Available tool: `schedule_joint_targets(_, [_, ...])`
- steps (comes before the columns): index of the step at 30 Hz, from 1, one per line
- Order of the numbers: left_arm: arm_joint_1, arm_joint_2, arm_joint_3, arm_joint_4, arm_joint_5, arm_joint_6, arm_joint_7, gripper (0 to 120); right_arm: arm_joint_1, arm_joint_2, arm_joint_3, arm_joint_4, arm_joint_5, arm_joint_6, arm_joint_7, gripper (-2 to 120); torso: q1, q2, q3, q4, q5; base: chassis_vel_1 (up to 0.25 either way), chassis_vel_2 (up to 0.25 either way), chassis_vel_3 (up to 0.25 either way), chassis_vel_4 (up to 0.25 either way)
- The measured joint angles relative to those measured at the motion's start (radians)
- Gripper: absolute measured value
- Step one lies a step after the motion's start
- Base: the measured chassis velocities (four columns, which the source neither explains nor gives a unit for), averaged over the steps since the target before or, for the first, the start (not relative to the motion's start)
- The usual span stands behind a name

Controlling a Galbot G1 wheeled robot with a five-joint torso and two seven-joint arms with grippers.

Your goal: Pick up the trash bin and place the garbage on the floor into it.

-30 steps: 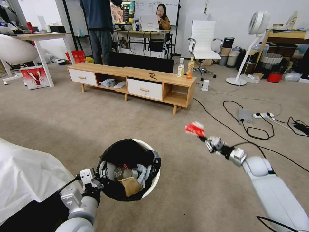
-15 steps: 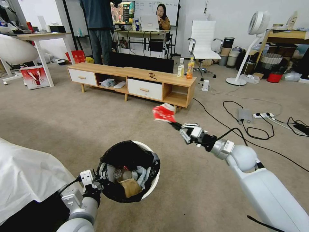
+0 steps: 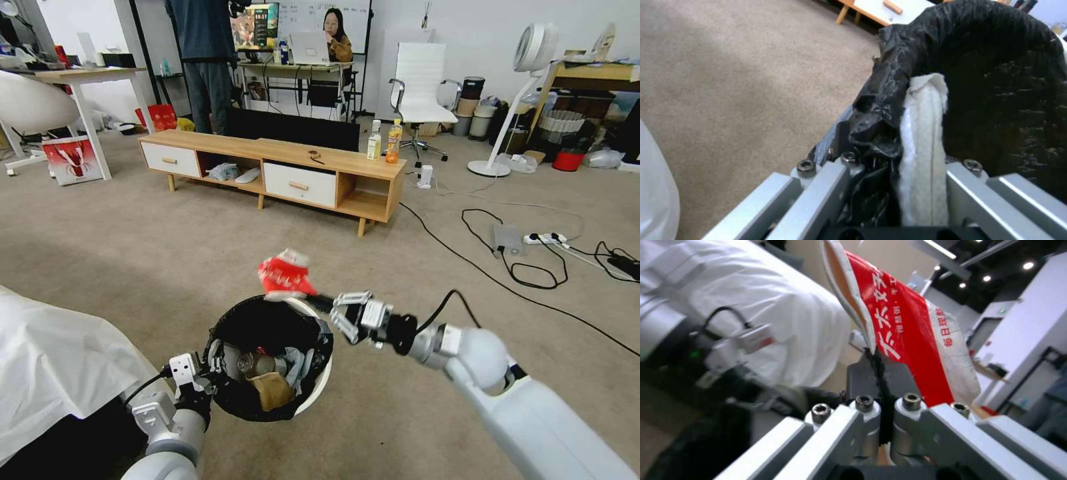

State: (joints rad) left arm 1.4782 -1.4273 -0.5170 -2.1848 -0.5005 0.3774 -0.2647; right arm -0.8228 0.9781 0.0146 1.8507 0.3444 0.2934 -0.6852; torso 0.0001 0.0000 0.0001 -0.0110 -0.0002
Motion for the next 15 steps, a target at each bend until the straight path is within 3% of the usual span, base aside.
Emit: schedule_joint_targets(15, [0.004, 0.003, -0.003, -0.013, 0.001, 0.0, 0.0, 6, -0.019, 0.059, -0.112, -0.085, -0.098, 0.009, -0.014, 0, 0.0, 0.0, 0.0, 0.0, 0.0001, 0.0, 0.0, 0.0, 0.0])
